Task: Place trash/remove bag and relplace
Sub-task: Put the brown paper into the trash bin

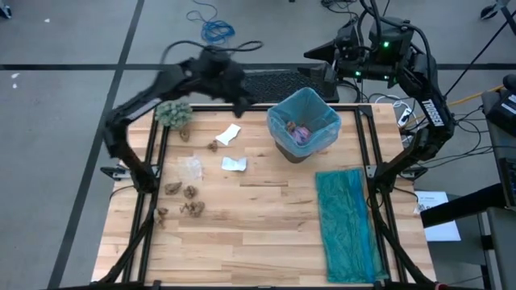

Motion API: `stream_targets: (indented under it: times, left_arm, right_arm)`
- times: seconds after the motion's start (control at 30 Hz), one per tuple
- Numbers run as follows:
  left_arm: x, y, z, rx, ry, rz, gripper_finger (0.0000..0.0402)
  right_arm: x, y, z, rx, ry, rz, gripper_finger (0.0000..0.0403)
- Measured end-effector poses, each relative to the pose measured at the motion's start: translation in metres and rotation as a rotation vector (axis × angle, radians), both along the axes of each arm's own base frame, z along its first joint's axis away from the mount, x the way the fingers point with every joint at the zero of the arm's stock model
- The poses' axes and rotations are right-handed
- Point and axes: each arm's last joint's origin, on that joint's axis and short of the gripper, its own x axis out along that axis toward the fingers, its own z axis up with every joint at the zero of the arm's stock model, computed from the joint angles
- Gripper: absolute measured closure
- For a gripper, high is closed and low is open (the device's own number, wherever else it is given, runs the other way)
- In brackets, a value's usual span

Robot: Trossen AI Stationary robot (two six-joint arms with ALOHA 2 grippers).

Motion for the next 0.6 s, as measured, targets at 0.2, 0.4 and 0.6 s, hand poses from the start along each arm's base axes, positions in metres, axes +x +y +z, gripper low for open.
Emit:
stream_targets:
  times: [0.2,0.4,0.6]
  left_arm:
    - [-0.057,-0.032,0.012,-0.016,0.213,0.176,0.0316]
    - [-0.077,-0.042,-0.027,-0.153,0.528,0.196,0.0377]
    - [-0.073,-0.036,-0.104,-0.23,0.665,0.194,0.0398]
  right_arm:
    - [0.0,0.0,-0.001,-0.008,0.01,0.002,0.0152]
    - [-0.001,0.001,-0.005,0.009,0.049,0.003,0.0152]
    - [-0.001,0.001,-0.005,0.002,0.052,0.006,0.0152]
